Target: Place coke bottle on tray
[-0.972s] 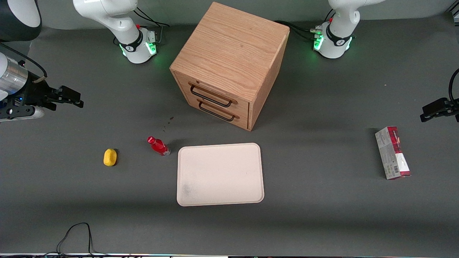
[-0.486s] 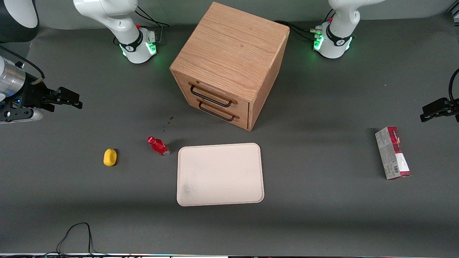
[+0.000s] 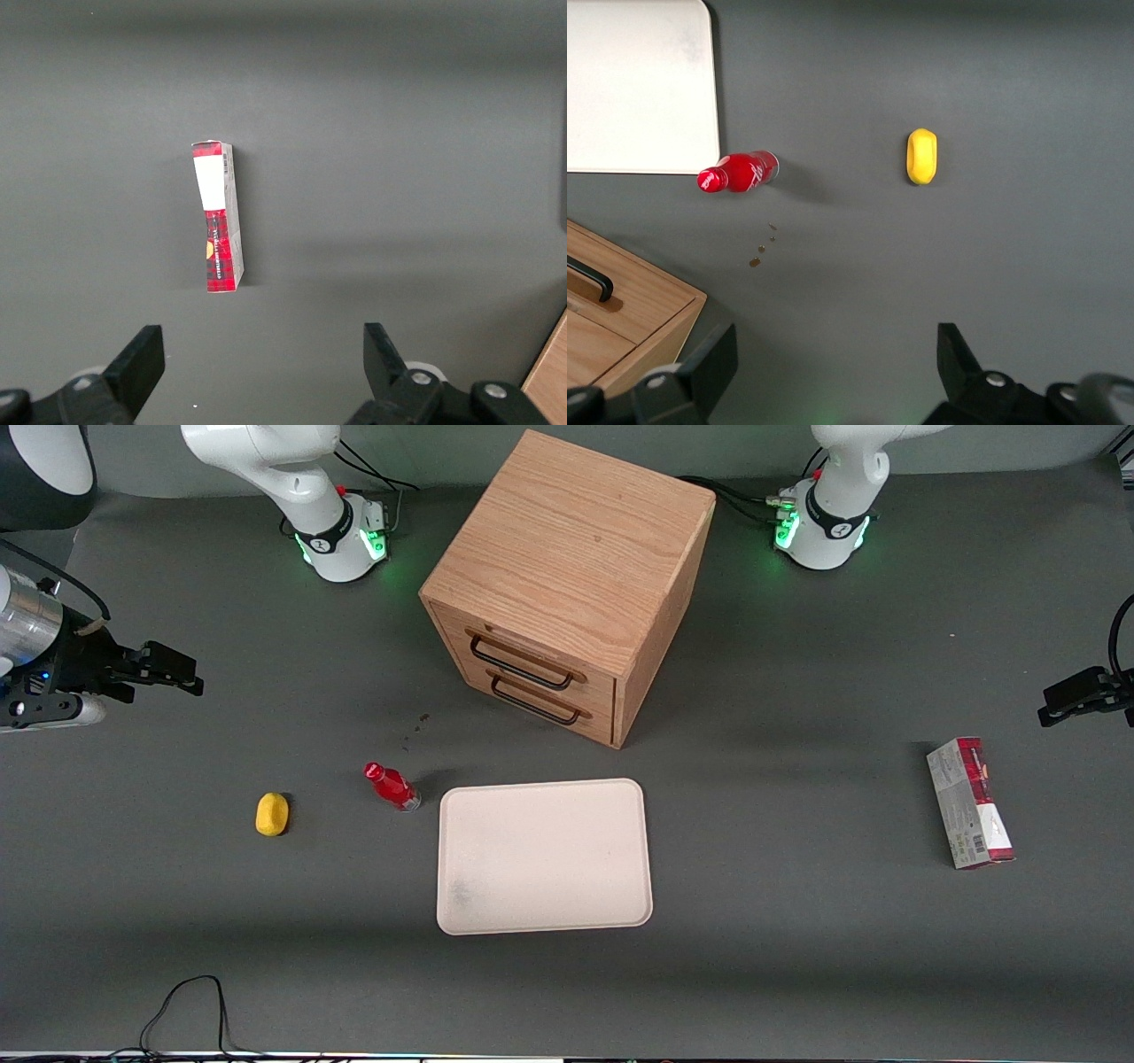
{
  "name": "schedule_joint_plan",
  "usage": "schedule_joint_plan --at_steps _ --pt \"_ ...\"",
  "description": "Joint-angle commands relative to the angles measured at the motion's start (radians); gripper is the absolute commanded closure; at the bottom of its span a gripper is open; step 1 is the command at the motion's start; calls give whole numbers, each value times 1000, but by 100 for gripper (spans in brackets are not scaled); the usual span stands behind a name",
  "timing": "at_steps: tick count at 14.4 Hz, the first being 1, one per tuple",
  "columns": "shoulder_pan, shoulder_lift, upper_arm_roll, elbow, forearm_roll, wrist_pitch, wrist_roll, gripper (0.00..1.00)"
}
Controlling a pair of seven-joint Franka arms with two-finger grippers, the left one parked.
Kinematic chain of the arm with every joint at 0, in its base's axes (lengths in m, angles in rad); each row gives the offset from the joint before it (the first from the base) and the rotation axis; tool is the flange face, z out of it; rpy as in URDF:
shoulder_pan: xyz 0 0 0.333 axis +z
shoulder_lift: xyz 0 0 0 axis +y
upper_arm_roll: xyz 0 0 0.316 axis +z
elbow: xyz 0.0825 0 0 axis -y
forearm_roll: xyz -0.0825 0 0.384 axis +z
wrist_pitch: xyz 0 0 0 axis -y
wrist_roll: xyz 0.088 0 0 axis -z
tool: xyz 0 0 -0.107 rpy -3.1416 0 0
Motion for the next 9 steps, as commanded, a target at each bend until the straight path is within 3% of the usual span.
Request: schedule_joint_plan --at_steps 1,3,6,9 --pt "-10 73 15 113 1 -56 9 0" --pt "-2 128 38 201 2 -103 62 0" --pt "56 221 110 329 -4 -140 287 0" --pt "118 258 115 374 -4 -143 387 0"
